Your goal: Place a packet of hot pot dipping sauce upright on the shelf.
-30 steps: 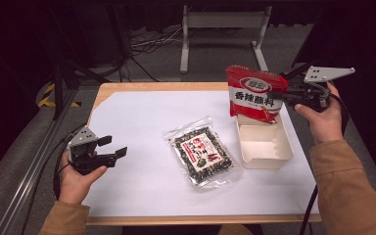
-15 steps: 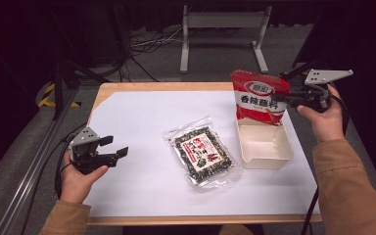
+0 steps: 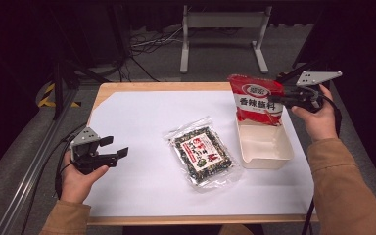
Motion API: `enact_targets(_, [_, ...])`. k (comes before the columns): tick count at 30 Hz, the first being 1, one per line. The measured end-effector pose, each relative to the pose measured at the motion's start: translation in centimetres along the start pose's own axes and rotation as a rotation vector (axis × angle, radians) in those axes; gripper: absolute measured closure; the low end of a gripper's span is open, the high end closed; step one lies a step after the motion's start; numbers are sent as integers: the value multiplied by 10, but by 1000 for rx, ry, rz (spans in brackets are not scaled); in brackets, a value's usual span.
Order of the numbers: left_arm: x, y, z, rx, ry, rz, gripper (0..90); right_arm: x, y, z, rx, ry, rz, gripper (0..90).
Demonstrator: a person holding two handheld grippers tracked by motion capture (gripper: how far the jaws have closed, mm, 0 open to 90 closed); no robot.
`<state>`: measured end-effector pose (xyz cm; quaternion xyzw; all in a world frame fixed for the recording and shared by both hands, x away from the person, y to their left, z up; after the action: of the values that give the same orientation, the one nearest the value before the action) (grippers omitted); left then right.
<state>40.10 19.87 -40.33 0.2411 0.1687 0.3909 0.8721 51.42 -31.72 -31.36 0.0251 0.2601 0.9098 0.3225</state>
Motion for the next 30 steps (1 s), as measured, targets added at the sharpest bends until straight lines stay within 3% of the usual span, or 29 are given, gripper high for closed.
enact_targets(9, [1, 1, -1, 1, -1, 5, 275, -9, -10, -4, 20, 41, -49, 896])
enact_targets(15, [1, 0, -2, 4, 0, 4, 276, -12, -17, -9, 43, 48, -55, 896])
enact_targets(26, [1, -2, -1, 6, 4, -2, 275, -16, -21, -22, 14, 10, -66, 893])
enact_targets(30, [1, -3, -1, 8, -2, -4, 275, -15, -21, -26, 28, 9, -76, 893])
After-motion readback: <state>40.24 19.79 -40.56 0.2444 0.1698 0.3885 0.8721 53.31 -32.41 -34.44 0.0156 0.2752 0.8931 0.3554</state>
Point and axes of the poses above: each handheld gripper's, and its own axes: y roughly backward along the jaws, z roughly out of its top, x roughly to its left, the point moved 7 cm from there along -y, roughly forward along the jaws
